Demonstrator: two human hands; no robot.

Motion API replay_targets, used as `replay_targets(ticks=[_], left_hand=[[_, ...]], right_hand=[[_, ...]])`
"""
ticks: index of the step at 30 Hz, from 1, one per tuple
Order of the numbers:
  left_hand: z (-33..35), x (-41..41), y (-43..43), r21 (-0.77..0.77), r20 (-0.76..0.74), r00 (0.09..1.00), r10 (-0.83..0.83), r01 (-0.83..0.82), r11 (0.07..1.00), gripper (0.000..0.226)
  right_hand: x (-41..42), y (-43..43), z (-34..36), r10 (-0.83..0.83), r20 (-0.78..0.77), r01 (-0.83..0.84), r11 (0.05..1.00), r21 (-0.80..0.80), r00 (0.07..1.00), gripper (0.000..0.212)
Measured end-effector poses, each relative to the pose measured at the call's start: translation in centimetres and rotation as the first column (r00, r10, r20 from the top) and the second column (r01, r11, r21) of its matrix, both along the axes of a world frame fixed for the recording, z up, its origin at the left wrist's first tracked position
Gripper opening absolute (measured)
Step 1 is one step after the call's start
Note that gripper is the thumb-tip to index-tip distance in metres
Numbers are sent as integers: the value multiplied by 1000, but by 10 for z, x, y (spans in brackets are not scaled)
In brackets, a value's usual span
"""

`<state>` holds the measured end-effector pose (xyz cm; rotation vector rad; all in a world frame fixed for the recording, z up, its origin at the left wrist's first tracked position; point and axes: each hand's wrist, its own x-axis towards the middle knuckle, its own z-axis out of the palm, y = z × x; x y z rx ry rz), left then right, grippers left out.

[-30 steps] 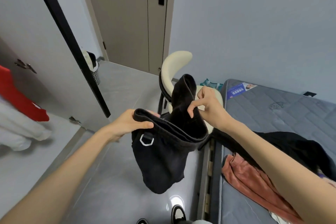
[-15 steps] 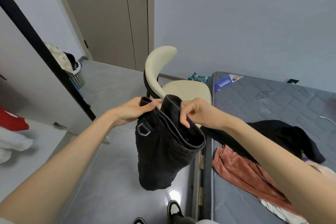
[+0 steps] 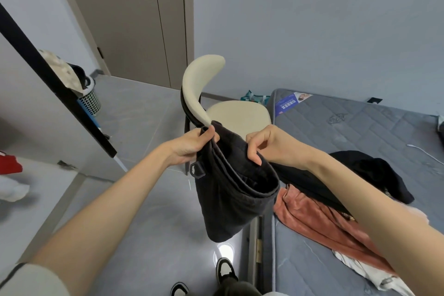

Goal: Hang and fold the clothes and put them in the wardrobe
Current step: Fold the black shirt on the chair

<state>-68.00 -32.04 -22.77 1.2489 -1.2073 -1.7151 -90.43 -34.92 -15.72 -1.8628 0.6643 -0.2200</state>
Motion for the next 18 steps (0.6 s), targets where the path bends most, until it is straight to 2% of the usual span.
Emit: replay_targets(ticks=[4,7,8,10,13,15,17,18], left_hand=[[1,-7,-2,-135,145,964,221,-202,970,49],[-2,-14,-2,-244,163,914,370,-326,913,52],[-2,-14,-2,-271,162,896,412,-362,892,51],[-1,-14,-2,-306,171,881,442,-379,873,48],[6,-17,1,-354,209,882,422,-334,873,50],[15,-20,3,-387,219,878,426,-323,864,52],[24,-22,5,-405,202,871,448,-342,848,52],[29,-23,7,-421,201,860,469,-356,834,52]], right_hand=[[-15,-4,-10,-147,-53,134,970,-204,988,46],[-17,-2,-22,-250,-118,174,879,-444,961,38],[-17,-1,-24,-273,-150,173,863,-474,950,37],[-19,1,-29,-243,-239,133,908,-398,940,39],[-27,10,-38,-107,-361,16,970,-244,926,34],[-31,19,-49,-62,-411,-44,969,-243,909,51],[-29,30,-63,-86,-369,-33,952,-303,926,70],[-25,37,-68,-141,-302,38,946,-323,943,72]])
